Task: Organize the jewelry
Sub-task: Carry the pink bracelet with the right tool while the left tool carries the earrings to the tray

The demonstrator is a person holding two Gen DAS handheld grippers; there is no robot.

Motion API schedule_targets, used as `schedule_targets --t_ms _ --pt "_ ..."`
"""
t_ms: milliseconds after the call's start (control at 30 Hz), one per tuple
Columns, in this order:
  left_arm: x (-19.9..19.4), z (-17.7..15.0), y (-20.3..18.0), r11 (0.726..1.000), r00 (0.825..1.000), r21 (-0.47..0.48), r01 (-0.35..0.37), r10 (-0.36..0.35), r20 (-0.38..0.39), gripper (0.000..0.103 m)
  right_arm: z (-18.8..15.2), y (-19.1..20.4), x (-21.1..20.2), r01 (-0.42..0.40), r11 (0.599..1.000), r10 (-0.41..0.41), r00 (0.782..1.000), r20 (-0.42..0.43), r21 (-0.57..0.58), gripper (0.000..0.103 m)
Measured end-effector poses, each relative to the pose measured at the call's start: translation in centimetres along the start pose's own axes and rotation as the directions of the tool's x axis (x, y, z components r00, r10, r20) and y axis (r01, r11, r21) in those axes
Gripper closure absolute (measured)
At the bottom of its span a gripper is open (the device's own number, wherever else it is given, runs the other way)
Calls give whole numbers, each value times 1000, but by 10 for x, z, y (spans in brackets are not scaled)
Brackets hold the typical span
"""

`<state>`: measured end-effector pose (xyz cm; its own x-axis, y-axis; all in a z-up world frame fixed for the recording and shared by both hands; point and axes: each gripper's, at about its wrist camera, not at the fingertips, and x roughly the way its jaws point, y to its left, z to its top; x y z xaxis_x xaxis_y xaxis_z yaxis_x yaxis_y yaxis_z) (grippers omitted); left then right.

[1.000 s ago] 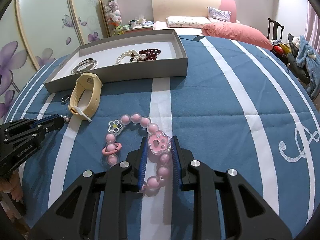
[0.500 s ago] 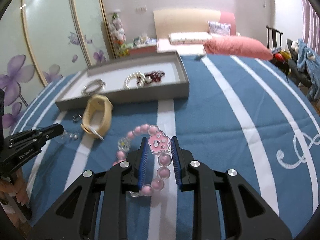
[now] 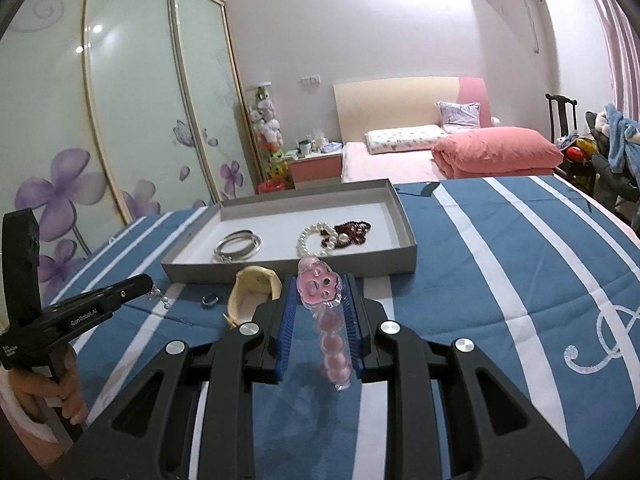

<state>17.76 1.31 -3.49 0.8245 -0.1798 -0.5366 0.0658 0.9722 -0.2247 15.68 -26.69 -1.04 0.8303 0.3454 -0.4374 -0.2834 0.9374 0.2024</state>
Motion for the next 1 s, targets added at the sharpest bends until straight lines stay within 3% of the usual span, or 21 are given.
schedule_targets --t_ms 567,1000 --pt "-15 26 -3 999 988 17 -50 47 145 95 23 8 2 -11 1000 10 992 122 11 79" --pt "-3 45 -16 997 983 59 -48 37 178 95 43 16 17 -24 1000 26 987 161 -13 79"
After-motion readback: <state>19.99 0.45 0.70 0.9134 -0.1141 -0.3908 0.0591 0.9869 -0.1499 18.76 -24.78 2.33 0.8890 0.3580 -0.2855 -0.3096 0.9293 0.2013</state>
